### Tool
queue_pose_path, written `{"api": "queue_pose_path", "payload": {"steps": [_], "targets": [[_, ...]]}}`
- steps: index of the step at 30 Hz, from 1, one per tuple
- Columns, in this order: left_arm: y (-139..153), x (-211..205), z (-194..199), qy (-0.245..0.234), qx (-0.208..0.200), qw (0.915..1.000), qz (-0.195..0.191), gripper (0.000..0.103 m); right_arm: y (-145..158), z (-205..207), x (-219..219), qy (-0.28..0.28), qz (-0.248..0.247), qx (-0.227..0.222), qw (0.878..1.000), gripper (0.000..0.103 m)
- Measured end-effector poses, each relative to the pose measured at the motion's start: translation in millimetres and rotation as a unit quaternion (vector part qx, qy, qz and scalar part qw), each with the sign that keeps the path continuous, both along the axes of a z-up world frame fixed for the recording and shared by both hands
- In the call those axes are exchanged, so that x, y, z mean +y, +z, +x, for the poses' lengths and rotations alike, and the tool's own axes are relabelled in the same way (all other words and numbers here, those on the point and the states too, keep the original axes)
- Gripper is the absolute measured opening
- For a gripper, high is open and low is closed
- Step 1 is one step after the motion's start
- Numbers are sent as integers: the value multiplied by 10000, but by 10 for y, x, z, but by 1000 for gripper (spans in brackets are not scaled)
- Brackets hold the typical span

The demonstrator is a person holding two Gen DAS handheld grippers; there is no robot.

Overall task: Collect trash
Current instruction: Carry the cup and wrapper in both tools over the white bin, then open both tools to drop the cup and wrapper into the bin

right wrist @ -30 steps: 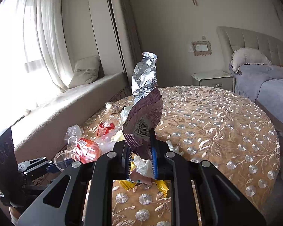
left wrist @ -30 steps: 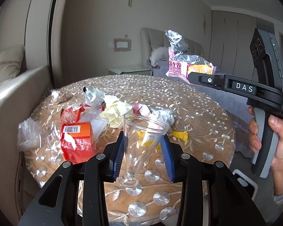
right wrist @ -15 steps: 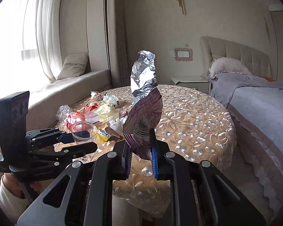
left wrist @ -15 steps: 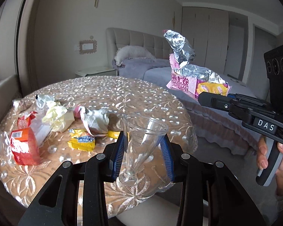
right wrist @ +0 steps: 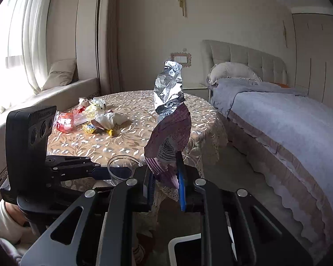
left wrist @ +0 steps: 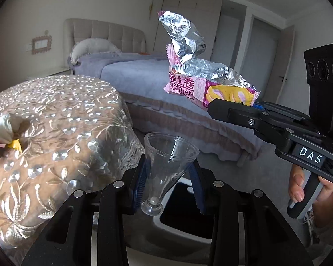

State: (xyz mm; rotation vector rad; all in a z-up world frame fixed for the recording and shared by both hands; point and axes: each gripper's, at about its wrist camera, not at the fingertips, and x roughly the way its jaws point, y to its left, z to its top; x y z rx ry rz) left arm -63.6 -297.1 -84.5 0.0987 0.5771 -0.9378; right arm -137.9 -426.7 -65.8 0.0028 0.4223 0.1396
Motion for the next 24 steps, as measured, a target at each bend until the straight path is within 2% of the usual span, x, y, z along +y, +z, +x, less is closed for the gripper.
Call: {"api": "queue_pose_path", "payload": {"steps": [5, 12, 13, 14, 15, 16, 20, 24], "targets": [[-153, -412, -119, -525, 113, 9984, 185, 37, -210, -134, -288, -394, 64, 193, 9990, 19], [-392, -1004, -259, -1249, 428, 9901, 478, 37, -377, -282, -703, -836, 258, 267, 9958, 19], [-428, -1078, -279, -1380, 494, 9878, 522, 40, -403, -291, -750, -893, 294, 297, 9951, 19], [-475, -1152, -266, -1496, 552, 9855, 587, 49, -433, -292, -790, -946, 316, 325, 9945, 19], [-496, -1194, -280, -1509, 523, 9853, 610, 80, -463, -297, -833, -994, 327, 359, 9939, 19], [-503, -1205, -305, -1438, 372, 9872, 574, 97, -490, -297, -866, -1040, 337, 388, 9933, 19], [-493, -1241, -413, -1351, -98, 9877, 785, 98, -584, -276, -989, -1139, 441, 504, 9912, 19], [-461, -1160, -292, -1015, -247, 9908, 864, 98, -706, -231, -1006, -1077, 497, 662, 9907, 19]]}}
